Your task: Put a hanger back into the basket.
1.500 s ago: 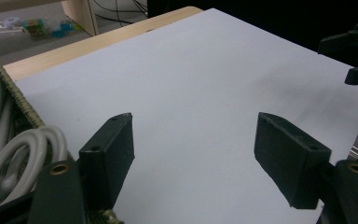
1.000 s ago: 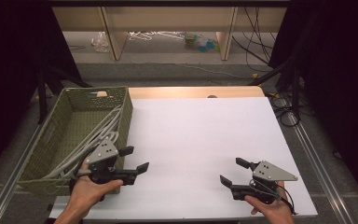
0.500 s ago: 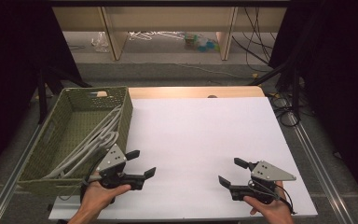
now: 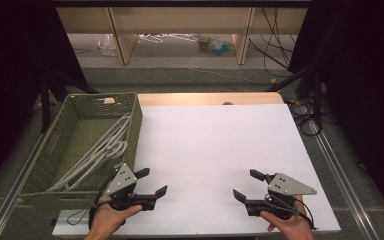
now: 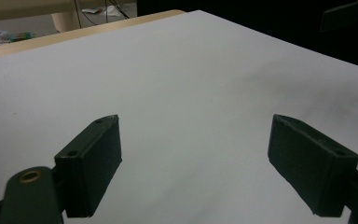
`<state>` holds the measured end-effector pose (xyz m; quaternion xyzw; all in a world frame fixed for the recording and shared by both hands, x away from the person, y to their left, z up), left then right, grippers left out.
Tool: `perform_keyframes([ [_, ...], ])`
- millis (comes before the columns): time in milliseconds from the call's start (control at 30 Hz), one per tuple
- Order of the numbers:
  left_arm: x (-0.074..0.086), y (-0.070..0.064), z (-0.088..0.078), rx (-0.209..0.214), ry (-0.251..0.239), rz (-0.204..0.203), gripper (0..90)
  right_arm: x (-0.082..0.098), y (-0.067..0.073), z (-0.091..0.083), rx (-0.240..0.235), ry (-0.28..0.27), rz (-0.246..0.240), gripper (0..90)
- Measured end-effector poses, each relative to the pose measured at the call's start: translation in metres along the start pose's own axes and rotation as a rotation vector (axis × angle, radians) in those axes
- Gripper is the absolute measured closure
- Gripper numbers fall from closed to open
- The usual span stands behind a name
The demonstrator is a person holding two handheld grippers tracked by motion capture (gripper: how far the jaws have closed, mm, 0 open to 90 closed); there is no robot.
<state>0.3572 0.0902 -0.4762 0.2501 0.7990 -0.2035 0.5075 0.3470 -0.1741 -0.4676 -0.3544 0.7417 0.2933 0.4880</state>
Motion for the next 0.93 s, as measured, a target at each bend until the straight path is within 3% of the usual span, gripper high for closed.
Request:
perform_keyframes([
  [333,-0.001,0.005,-0.001,0.001,-0.012,-0.002,17.2,0.008,0.004,-0.006,-0.003,0.021,0.014,16.2],
  [367,0.0,0.004,-0.002,-0.005,-0.005,-0.02,17.2,0.01,0.005,-0.006,0.0,0.027,0.019,16.2],
  [733,0.001,0.0,-0.001,0.014,0.001,0.012,17.2,0.01,0.006,-0.006,-0.007,0.03,0.017,16.2],
  [800,0.001,0.0,-0.001,0.007,0.003,-0.011,17.2,0.01,0.005,-0.006,-0.004,0.026,0.013,16.2],
  [833,0.001,0.0,-0.001,0.014,0.0,0.01,17.2,0.01,0.005,-0.005,-0.004,0.027,0.01,16.2],
  [933,0.001,0.0,-0.001,0.015,0.0,0.013,17.3,0.01,0.005,-0.005,-0.006,0.028,0.011,16.2],
])
Point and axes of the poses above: each handheld gripper's, and its own axes: z roughly forward along the jaws, x roughly out of its underside, y roughly to its left, the point moved 10 cm from there along z, roughly forward along the jaws, and after that the axes turned 8 degrees about -x, right-handed, at the moved point
